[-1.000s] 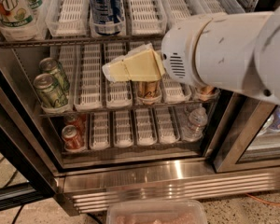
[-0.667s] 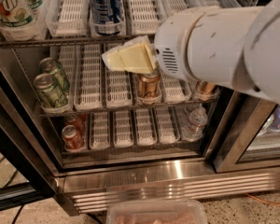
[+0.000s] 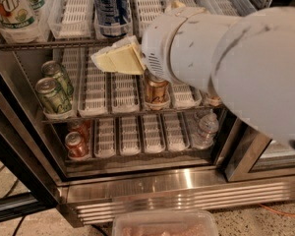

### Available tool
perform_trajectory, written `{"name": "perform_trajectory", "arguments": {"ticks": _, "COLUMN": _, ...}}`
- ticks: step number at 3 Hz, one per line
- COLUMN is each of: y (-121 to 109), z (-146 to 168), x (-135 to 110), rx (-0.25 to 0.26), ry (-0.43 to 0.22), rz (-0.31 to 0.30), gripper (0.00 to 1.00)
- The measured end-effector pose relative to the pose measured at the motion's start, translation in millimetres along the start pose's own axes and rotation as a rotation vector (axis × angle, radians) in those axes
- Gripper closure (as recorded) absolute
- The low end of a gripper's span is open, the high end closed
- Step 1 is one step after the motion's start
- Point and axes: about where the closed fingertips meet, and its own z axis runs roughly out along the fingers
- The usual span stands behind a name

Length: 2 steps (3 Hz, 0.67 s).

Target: Pick pepsi can from top shelf of fridge

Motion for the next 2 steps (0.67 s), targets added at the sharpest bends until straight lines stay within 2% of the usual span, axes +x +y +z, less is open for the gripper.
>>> {"name": "perform_trajectory", "arguments": {"ticks": 1, "y": -2, "z": 14, "x": -4, "rx": 0.038, "ry": -0.054, "rz": -0.024, "gripper": 0.11}}
{"name": "perform_trajectory", "arguments": {"ticks": 2, "y": -8, "z": 25, "x": -10, "rx": 0.070, "ry": -0.109, "rz": 0.000, "gripper": 0.13}}
